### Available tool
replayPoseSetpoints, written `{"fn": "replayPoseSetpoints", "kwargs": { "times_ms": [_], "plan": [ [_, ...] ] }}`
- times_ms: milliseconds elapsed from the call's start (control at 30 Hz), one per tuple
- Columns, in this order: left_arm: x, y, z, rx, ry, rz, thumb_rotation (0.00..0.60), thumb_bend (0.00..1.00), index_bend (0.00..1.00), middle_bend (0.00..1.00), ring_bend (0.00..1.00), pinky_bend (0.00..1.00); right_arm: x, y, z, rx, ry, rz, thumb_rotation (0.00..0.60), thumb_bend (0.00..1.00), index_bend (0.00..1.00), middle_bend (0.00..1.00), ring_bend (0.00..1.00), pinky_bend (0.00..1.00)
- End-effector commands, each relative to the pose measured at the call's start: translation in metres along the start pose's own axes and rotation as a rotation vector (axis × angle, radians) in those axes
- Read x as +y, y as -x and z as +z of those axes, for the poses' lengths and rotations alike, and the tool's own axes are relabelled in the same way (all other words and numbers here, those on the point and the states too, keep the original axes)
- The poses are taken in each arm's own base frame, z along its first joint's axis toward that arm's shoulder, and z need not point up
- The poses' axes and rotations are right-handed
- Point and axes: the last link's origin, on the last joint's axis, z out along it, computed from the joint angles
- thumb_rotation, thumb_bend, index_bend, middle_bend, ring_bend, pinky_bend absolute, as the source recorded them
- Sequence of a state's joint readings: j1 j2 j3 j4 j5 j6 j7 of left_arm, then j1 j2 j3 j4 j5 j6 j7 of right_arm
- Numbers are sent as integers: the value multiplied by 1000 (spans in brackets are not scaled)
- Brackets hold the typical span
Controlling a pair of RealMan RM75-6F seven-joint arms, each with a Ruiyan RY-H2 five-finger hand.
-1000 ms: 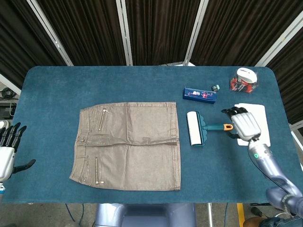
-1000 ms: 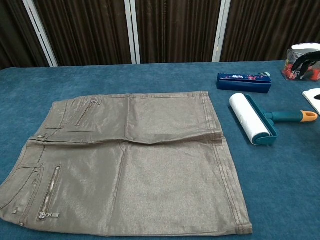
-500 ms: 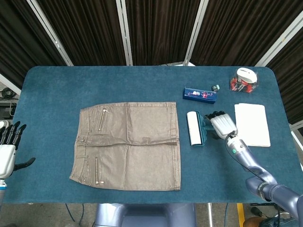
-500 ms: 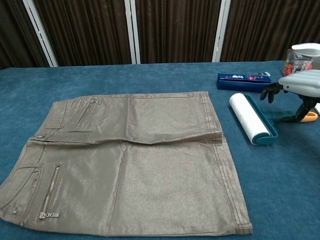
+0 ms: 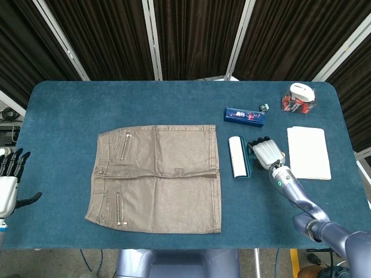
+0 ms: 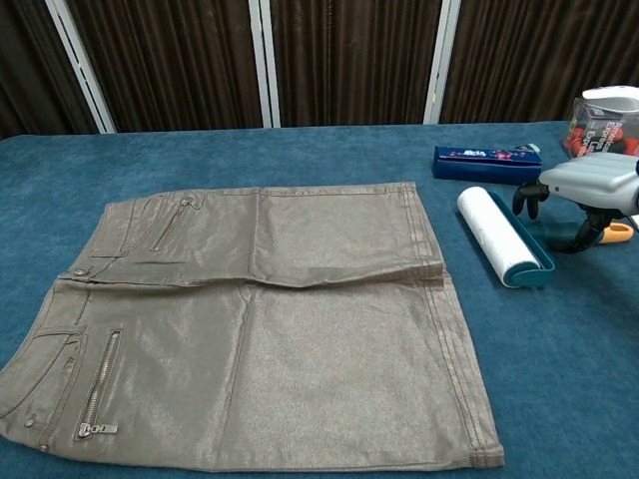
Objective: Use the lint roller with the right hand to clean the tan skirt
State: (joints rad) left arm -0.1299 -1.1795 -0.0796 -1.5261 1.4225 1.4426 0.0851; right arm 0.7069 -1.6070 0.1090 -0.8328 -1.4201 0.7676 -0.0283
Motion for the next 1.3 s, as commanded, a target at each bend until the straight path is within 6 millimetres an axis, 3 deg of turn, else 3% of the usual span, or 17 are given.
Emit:
{"fn": "replayPoseSetpoints", "kwargs": {
  "times_ms": [33,167,400,767,967,1067,1200,1300],
  "plan": [
    [0,0,0,0,0,0,600,0,0,0,0,0,0,2,2,-6,2,-4,600,261,290,327,248,272],
    [0,0,0,-1,-2,-1,600,0,0,0,0,0,1,4,4,-8,10,-8,600,308,334,372,296,314],
    [-1,-1,0,-3,-3,-5,600,0,0,0,0,0,5,5,4,17,9,-16,600,497,499,543,454,494],
    [2,-2,-2,-6,9,-16,600,0,0,0,0,0,15,-14,-14,119,-51,-3,600,600,531,565,476,508],
    [4,-3,-2,-8,20,-26,600,0,0,0,0,0,15,-43,-27,209,-105,1,600,620,536,568,480,508],
    [4,-3,-2,-11,22,-29,600,0,0,0,0,0,5,-63,-33,252,-153,-32,600,626,536,571,480,508],
    [5,-3,0,-18,22,-33,600,0,0,0,0,0,-23,-85,-34,284,-223,-114,600,634,536,573,481,509],
    [4,-3,0,-21,19,-34,600,0,0,0,0,0,-57,-100,-28,296,-282,-196,600,641,536,576,486,512]
  ]
}}
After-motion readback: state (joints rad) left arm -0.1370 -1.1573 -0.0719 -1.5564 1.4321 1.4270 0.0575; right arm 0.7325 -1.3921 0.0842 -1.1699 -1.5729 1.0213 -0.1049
